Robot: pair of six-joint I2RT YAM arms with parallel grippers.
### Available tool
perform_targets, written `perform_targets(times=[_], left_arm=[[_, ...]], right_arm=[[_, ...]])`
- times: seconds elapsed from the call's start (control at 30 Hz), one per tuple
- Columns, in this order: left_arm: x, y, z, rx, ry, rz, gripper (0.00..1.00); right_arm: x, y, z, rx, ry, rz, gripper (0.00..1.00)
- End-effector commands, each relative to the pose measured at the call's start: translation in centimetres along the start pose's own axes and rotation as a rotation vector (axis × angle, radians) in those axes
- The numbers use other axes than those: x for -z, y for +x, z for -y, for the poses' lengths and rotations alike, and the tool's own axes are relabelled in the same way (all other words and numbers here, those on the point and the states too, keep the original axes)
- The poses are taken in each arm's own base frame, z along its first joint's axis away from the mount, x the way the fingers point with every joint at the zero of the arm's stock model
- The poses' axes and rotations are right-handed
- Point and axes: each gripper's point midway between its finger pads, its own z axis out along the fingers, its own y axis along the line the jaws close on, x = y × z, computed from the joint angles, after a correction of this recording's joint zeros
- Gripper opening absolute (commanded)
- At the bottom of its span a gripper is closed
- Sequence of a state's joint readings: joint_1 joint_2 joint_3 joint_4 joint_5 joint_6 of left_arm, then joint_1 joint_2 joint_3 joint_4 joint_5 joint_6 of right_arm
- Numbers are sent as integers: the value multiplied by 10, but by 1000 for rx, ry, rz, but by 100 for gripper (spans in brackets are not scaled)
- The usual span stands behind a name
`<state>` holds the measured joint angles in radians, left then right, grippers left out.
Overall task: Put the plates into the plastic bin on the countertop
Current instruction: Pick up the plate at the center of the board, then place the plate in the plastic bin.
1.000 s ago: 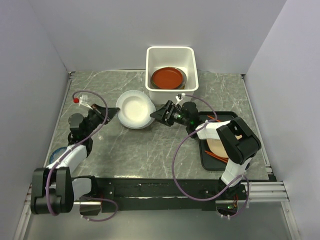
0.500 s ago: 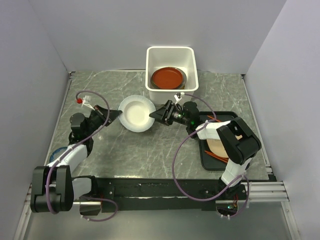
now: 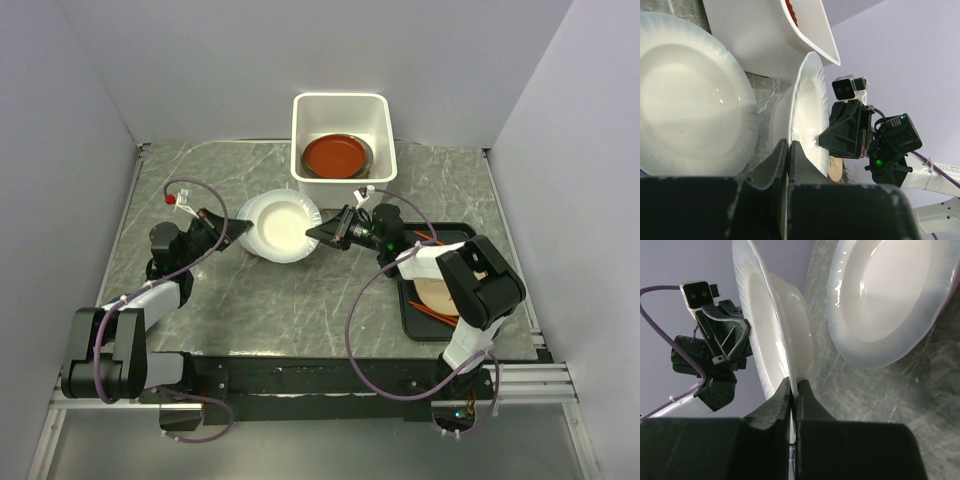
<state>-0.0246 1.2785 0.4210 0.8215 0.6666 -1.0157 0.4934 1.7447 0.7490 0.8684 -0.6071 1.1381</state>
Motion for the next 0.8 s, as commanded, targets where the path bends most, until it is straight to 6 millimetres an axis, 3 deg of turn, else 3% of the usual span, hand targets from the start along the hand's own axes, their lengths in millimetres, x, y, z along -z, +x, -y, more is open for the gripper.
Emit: perform_targets(times=[0.0, 0.07, 0.13, 0.17, 0.2, 0.27, 0.5, 0.77], left_arm=[[-2, -1, 46, -102, 160, -28, 2], [-1, 0, 42, -104, 140, -23, 9], [0, 0, 36, -109, 101, -15, 63], [0, -3, 35, -116, 88, -9, 77], [1, 0, 30, -130, 55, -18, 86], [2, -7, 23, -168, 2, 8, 95], [10, -21, 9, -200, -143, 69, 98], [11, -25, -13, -163, -242, 105, 99]], right_arm=[[7, 9, -29, 63, -86, -14, 0], [9, 8, -30, 66, -85, -3, 0], [11, 7, -32, 76, -82, 3, 0], [11, 7, -32, 77, -77, 6, 0], [12, 5, -36, 82, -83, 10, 0], [13, 4, -38, 84, -82, 11, 0], [12, -4, -57, 126, -99, 17, 0], [23, -10, -61, 140, -101, 37, 0]])
